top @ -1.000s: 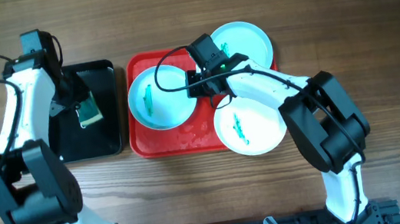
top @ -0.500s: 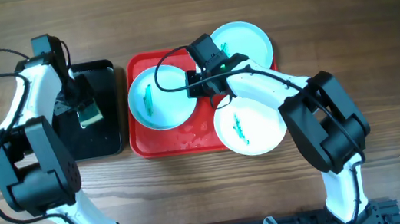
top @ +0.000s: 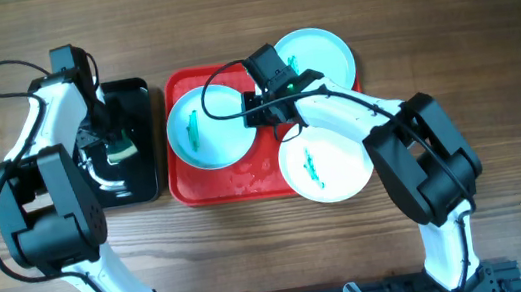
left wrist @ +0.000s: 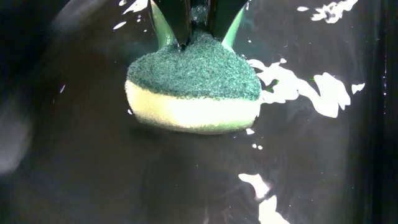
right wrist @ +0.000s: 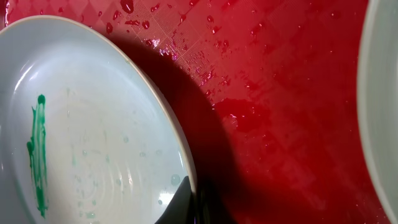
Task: Clean dirty plates on tray and stack at the side
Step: 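Grasp the green sponge with the left gripper and lift it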
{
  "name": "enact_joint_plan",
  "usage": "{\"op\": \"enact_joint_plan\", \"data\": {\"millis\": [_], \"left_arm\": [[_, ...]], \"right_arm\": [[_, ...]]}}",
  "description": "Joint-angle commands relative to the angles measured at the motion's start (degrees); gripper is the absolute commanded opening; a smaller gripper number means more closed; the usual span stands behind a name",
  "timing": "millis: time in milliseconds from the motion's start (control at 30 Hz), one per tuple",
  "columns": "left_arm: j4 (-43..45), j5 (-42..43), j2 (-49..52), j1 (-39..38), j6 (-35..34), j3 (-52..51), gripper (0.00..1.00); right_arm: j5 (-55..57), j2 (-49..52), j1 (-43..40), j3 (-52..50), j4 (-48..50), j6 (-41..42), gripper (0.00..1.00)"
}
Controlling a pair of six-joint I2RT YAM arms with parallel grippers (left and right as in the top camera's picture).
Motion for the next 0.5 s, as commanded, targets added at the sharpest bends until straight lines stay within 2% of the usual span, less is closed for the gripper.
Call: {"op": "enact_joint_plan", "data": {"millis": [0,133,267,467], "left_arm": [[-3.87,1.42,-0.26,-0.15,-1.2,1.68,0.04],[-11.28,1.4,-5.38,-0.15,-1.16,7.56,0.04],[-13.55,2.27,-11.26,-0.15,-0.55,9.03,0.04],[-15.43,12.15,-13.14,-1.07,2.25,8.98,0.04]], "right_arm": [[0.96,2.29,0.04,0.7,0.02,0.87,0.04],[0.37,2.29,0.04,0.7,0.0,0.81,0.04],[-0.9,2.23,0.02,0.7,0.24,-0.7,0.04],[-5.01,2.19,-0.63,0.72,-0.66,-2.25,0.04]]}}
